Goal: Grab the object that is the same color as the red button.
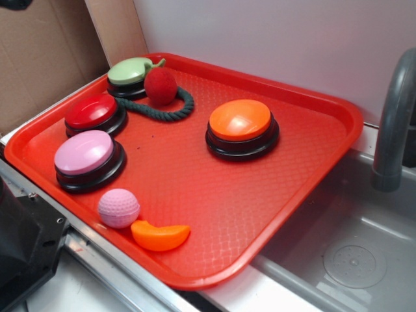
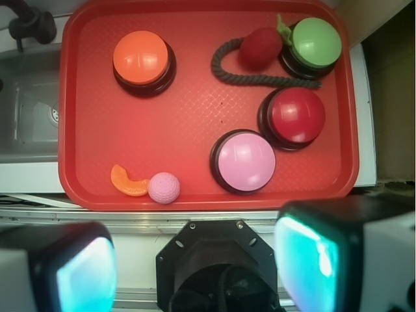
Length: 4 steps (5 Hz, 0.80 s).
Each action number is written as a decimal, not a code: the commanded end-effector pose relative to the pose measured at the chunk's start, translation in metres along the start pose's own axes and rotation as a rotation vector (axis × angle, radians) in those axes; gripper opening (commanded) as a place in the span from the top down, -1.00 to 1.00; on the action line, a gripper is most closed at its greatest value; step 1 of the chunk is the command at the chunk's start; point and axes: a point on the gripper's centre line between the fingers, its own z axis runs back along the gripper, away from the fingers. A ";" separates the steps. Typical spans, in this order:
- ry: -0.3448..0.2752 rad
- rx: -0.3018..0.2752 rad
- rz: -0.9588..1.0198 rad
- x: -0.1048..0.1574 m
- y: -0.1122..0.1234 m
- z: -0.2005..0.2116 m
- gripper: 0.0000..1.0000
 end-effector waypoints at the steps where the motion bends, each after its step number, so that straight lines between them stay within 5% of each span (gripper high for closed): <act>1: 0.000 0.000 0.000 0.000 0.000 0.000 -1.00; 4: 0.124 -0.100 0.438 0.042 0.028 -0.035 -1.00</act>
